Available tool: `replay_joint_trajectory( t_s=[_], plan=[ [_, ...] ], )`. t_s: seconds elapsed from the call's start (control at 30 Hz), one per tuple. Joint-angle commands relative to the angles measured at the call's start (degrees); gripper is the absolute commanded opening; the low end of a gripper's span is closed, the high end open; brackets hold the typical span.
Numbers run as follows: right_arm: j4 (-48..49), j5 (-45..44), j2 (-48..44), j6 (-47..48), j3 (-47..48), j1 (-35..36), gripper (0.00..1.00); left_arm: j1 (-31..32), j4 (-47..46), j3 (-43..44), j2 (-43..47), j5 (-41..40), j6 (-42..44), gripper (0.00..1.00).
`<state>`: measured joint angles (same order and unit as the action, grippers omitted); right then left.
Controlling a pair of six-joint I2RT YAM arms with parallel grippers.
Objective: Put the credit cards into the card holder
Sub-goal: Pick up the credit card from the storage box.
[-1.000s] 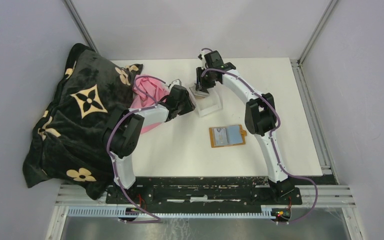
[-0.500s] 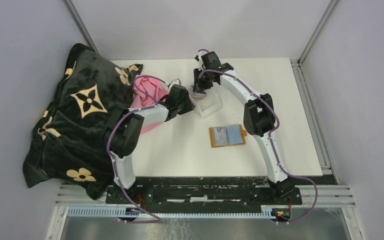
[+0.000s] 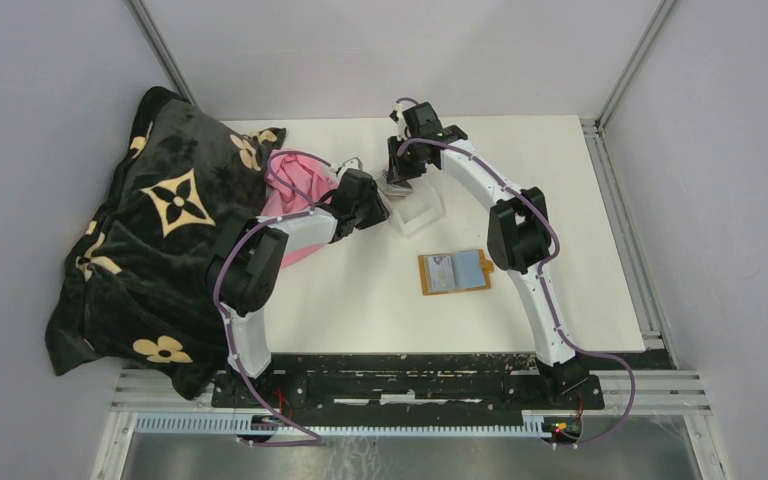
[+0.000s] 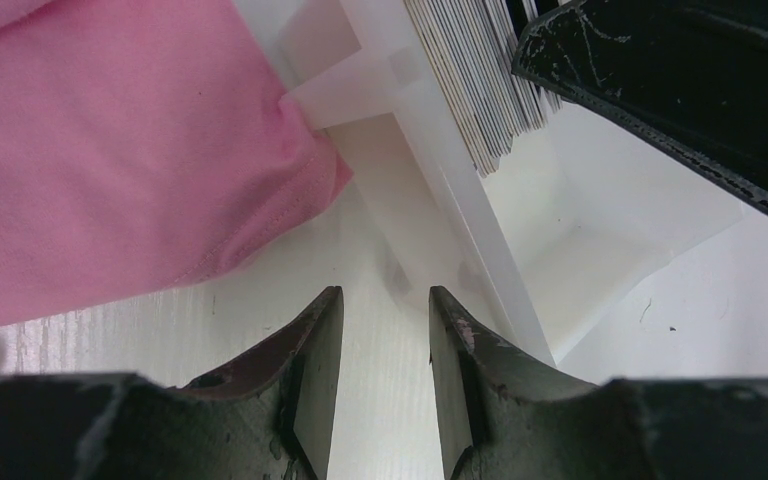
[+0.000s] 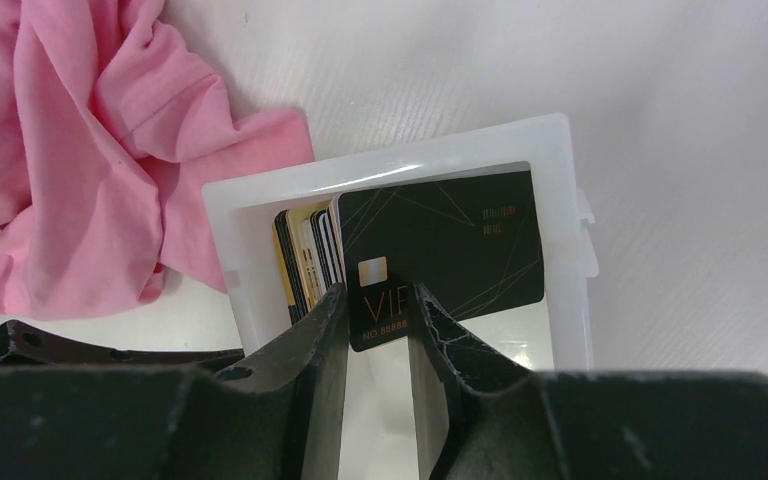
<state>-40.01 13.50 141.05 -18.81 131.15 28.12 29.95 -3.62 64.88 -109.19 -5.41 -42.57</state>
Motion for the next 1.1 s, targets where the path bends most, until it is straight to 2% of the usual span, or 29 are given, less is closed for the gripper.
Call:
replay_joint_trajectory(
  t_s=[0.0,0.33,0.73,1.07],
  plan=[
    [-1.19,1.35,-3.06,-0.35,2.04,0.36,0.32,-0.15,-2.98,1.76,0.46,0.51,0.92,0.44],
    [-0.52,2.65,-3.28,-0.86,1.22,-0.61,0.35,-0.18,-3.24,1.64,0.21,0.55,0.57,0.43],
    [-0.69,4.35,-2.67,-1.32,2.23,-1.14,0.3,-0.08,-3.21,1.65,0.11,0.44,0.66,0.43],
    [-0.99,3.37,-3.82,-1.31,2.11,-1.83,0.3,-0.14,-3.19,1.39,0.29,0.57,1.06,0.43]
  ],
)
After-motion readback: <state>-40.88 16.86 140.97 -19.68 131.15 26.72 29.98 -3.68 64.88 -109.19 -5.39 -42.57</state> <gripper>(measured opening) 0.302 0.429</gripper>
